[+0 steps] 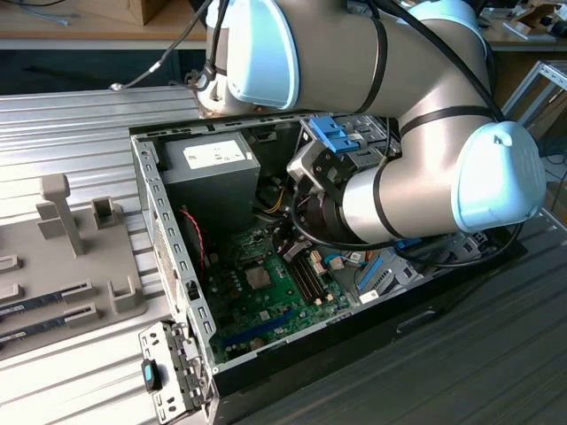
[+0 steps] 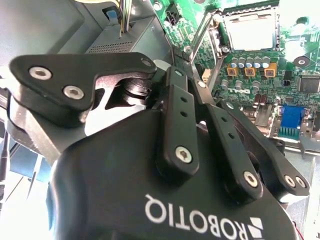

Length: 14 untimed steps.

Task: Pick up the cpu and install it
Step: 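Close the cpu cover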

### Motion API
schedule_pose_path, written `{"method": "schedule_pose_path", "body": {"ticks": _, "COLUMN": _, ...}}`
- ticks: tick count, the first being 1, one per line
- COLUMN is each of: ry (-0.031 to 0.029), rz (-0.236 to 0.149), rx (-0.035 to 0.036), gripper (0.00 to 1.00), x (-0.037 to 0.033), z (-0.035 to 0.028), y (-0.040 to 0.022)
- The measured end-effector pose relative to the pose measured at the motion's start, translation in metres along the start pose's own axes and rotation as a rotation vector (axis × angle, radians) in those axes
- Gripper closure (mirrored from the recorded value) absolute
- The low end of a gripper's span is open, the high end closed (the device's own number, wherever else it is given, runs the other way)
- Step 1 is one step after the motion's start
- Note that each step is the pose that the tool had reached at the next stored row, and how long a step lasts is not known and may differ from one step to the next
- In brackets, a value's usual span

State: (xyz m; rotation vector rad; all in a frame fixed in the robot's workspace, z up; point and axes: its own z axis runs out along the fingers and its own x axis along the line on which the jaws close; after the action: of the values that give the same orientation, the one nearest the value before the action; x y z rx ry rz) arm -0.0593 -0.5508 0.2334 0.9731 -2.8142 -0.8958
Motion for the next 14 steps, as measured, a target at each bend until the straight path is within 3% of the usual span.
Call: {"method": "schedule_pose_path", "body": {"ticks": 14, "ry": -0.0016, "rz": -0.001, "rx": -0.0023, "gripper": 0.89, "x": 0.003, "z": -0.0026, "y": -0.0033}}
